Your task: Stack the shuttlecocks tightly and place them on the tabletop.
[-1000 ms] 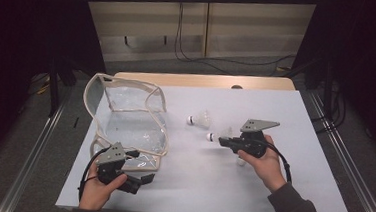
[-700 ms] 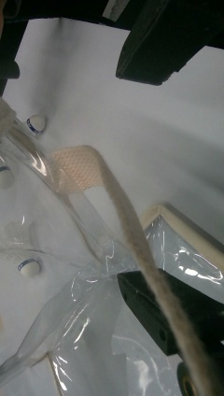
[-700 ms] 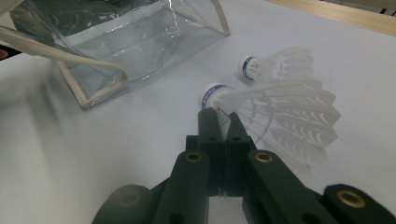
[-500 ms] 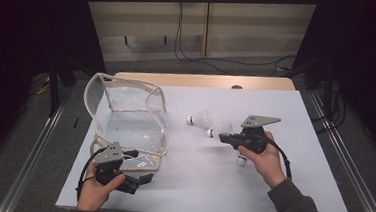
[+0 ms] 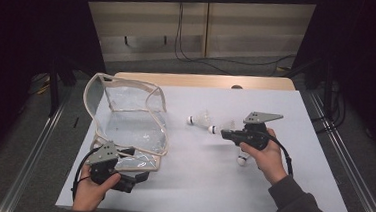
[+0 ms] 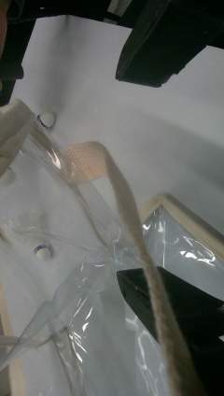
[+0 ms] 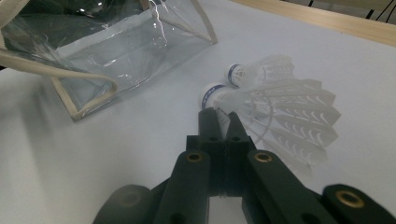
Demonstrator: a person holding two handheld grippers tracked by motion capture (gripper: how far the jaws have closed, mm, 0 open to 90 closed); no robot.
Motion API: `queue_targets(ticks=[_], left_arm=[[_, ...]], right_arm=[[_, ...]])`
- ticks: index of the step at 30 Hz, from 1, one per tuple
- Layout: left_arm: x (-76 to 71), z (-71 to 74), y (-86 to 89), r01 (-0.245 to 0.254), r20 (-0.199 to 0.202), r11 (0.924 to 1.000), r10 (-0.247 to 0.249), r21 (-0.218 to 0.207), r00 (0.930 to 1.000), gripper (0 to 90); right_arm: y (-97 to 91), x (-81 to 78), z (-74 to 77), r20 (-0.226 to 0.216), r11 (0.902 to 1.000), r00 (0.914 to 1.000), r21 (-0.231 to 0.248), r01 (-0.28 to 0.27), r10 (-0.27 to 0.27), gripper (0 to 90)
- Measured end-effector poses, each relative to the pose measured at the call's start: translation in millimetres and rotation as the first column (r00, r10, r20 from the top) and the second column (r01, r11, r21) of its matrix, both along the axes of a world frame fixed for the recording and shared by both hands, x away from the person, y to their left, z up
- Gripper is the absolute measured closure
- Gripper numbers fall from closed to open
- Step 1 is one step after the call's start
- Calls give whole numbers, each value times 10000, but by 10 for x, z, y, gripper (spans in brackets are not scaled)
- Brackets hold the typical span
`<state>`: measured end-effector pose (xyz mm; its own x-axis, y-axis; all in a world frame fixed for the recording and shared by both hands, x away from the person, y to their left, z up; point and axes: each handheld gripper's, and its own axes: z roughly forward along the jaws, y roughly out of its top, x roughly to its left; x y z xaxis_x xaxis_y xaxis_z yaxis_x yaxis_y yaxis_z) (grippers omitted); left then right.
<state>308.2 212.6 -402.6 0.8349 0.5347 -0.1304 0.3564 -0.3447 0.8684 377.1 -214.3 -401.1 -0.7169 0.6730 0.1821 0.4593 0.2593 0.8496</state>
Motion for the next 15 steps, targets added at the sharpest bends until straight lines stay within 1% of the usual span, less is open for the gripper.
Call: queue_targets(ticks=[3,5,8,9,15], left_arm=[[5,0,6,-10,31,10000,10,-36,10000,55],[6,2,11,-27,100,10000,26,73,9999,58],[6,3,22,-23,182,9999,21,116,9998,60],[0,3,22,-45,130,10000,44,89,9999,60],[-4,3,21,-61,115,10000,60,73,9999,60]], right_arm=[[-3,22,6,-12,10000,10000,61,12,-12,900],[-7,36,7,-37,9999,10000,113,70,-70,900],[-11,57,9,-69,9999,9999,99,119,-118,900],[-13,62,9,-64,9999,9999,86,127,-127,900],[-52,108,28,-66,9998,9997,3,220,-220,900]])
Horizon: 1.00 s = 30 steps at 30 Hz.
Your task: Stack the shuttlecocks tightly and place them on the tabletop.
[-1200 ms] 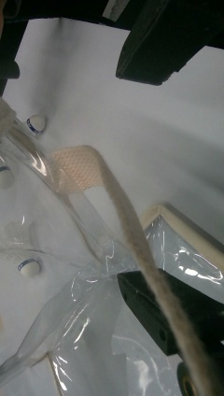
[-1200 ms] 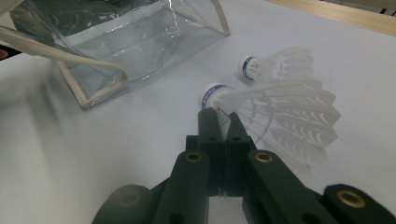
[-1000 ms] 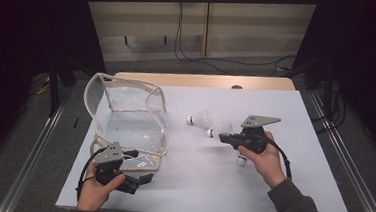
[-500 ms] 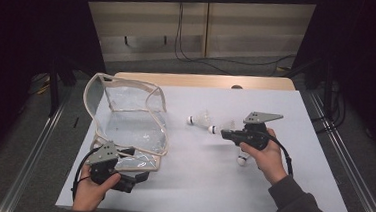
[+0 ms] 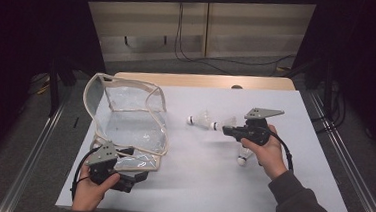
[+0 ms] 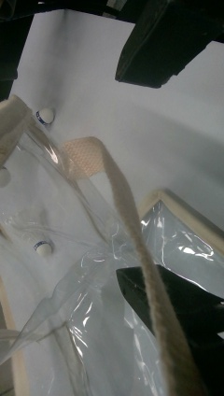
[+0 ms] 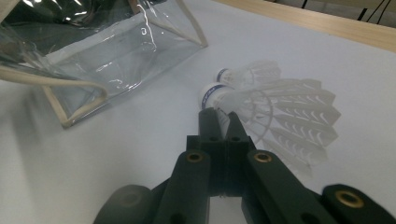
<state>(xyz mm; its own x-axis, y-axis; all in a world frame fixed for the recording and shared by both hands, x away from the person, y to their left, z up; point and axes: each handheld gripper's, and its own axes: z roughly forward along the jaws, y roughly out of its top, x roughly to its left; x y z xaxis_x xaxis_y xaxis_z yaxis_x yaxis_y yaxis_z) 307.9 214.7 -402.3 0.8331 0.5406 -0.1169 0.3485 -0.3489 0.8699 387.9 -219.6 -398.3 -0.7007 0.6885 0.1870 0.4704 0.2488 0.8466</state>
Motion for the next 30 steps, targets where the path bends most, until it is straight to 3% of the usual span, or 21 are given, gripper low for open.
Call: queue_targets(ticks=[10,30], left_arm=[[-7,7,17,-13,24,10000,13,-7,10000,60],[-2,6,16,-6,21,10000,6,0,10000,58]], right_arm=[[-45,100,28,-118,9993,9994,128,338,-336,900],[-12,266,-1,-364,9978,9975,-292,602,-613,900]])
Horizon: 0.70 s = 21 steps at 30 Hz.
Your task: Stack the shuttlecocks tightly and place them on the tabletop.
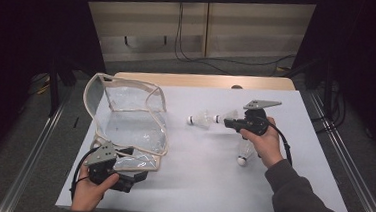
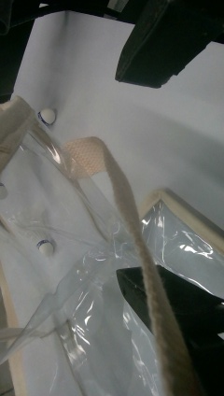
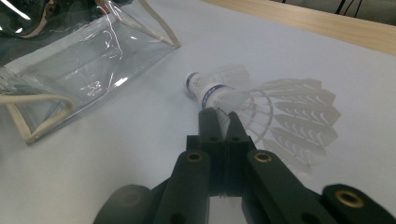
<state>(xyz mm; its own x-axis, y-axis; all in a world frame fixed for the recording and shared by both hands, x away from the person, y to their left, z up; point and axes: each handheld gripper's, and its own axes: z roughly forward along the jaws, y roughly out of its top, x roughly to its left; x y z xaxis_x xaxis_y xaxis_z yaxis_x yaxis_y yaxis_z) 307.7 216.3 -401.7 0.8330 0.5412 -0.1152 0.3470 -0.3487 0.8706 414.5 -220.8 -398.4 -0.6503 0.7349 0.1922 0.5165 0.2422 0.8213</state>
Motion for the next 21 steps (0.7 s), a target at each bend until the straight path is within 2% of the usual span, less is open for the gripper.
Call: queue_targets(ticks=[21], left_arm=[[0,0,-4,-25,-54,10000,24,-81,10000,56]], right_arm=[[75,137,-28,-193,9992,9997,-387,140,-147,900]])
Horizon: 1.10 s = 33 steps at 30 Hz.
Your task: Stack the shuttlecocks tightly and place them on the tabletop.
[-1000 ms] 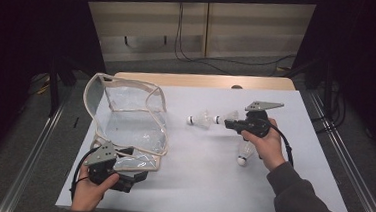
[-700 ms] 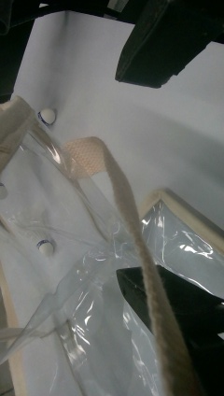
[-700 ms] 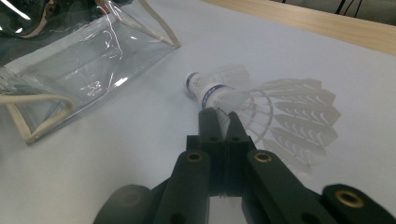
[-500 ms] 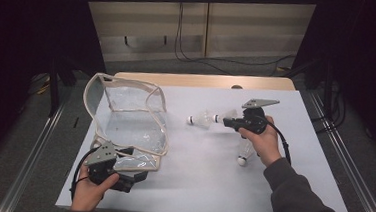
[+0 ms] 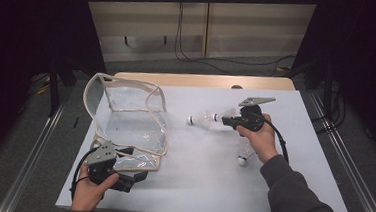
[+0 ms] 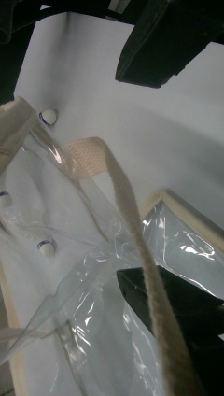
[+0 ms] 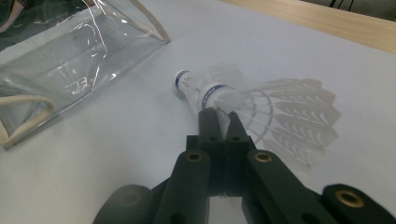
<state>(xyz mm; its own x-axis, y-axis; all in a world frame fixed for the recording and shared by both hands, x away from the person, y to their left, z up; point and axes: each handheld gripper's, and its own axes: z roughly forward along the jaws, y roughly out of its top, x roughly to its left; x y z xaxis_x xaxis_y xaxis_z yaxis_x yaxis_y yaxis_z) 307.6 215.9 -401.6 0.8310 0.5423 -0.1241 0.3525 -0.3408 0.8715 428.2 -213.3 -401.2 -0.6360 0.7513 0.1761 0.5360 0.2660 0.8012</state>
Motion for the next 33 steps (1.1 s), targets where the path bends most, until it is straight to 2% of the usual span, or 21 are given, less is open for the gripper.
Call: queue_targets(ticks=[21,33], left_arm=[[6,-3,-2,12,27,10000,-12,-2,10000,55],[7,-2,-2,14,28,10000,-14,-4,10000,55]], right_arm=[[13,100,-94,-323,9990,9987,-201,397,-403,900],[69,134,-126,-422,9987,9986,-418,294,-312,900]])
